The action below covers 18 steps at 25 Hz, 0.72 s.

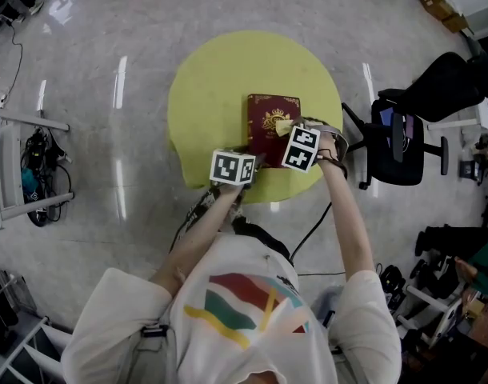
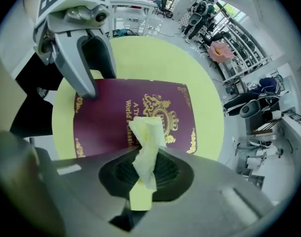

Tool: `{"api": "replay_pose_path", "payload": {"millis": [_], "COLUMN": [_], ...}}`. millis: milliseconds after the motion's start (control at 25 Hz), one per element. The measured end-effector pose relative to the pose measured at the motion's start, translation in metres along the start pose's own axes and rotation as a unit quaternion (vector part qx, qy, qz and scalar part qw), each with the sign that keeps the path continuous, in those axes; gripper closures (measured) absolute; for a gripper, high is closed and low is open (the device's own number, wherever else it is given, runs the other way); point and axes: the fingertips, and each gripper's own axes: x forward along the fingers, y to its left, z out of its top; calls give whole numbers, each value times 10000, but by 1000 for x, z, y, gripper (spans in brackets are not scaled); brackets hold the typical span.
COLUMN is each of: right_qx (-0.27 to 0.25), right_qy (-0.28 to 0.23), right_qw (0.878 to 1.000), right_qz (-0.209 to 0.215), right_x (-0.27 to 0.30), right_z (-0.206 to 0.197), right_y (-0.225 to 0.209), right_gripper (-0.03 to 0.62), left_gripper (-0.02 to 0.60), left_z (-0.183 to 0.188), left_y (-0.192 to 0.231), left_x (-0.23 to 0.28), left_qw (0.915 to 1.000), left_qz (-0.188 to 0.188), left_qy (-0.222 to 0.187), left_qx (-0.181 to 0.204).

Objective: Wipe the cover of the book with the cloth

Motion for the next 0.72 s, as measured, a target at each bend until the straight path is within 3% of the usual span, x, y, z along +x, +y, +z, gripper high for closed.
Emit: {"api": "replay_pose_path", "payload": {"millis": [440,720], "right_qx": [482,503], "right_qy": [-242,-199], "right_qw": [9967,9964], "right_qz": [602,655], "right_x": [-24,-33], "right_z": [-4,-7], "right_y": [82,112], "right_gripper": [566,566], "left_gripper": [328,328], "left_z": [-1,0], "left_y": [0,1], "left_x": [1,-1], "left_qw": [10000,10000], "left_qz": [-48,-72], "left_qy": [-6,-3], "left_qx": [-19,-30]}}
